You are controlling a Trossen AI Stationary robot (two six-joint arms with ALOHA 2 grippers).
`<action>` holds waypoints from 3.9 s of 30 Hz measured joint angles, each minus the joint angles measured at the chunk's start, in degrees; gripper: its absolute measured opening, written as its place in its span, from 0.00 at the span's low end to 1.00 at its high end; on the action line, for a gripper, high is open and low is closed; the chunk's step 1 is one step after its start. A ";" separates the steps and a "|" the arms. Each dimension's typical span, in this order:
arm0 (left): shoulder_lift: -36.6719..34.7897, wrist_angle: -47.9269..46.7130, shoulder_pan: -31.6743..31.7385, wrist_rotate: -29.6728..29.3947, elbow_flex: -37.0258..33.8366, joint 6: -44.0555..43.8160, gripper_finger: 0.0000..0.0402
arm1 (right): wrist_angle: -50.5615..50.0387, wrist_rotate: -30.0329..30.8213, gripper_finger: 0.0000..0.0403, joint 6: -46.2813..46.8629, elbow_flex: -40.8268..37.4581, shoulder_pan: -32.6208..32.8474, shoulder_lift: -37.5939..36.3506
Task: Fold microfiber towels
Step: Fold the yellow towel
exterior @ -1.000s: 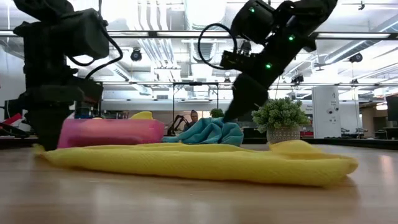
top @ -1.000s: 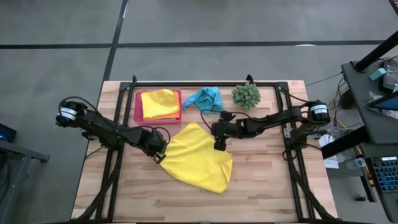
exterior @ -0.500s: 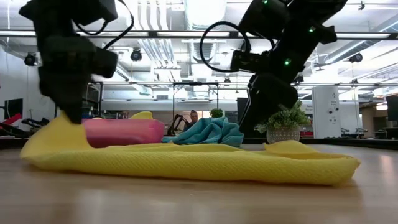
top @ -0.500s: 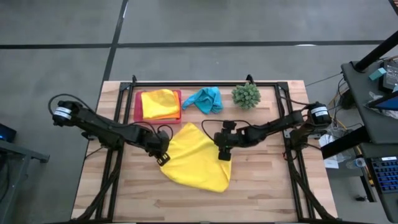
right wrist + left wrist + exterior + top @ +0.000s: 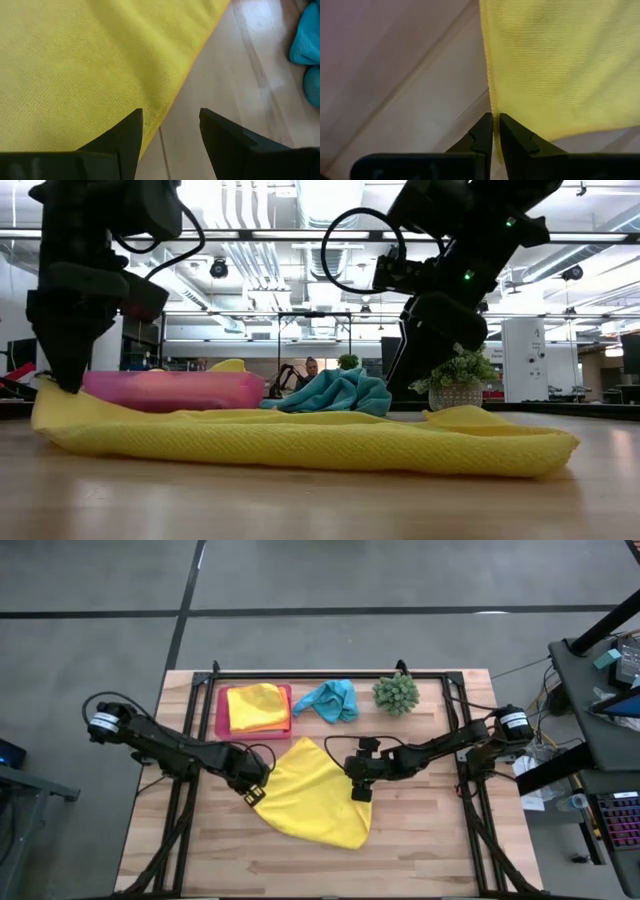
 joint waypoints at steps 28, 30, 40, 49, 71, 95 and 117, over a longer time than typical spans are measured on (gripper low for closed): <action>-0.26 9.88 0.61 -4.54 4.35 7.71 0.37 | 3.82 0.34 0.46 -2.42 -0.09 -0.02 0.00; -0.06 16.97 0.59 -6.21 4.35 11.29 0.37 | 4.33 0.50 0.46 -2.80 -0.09 -0.02 0.00; 13.74 35.01 1.40 -12.25 4.01 24.72 0.37 | 5.00 0.50 0.46 -3.36 -0.09 -0.04 0.00; 19.78 34.95 1.40 -15.43 4.26 21.11 0.35 | 4.98 0.50 0.46 -3.81 -0.09 -0.04 0.00; 9.20 25.39 -0.66 -17.19 4.74 7.98 0.26 | 14.47 -10.20 0.46 -2.06 -5.60 1.79 0.00; 12.96 37.44 -0.45 -30.26 2.72 21.76 0.26 | 27.45 -0.02 0.35 -2.15 -2.82 5.55 9.51; 12.96 38.58 -0.42 -30.88 2.29 21.77 0.26 | 25.59 0.21 0.02 -5.08 -2.82 5.46 11.31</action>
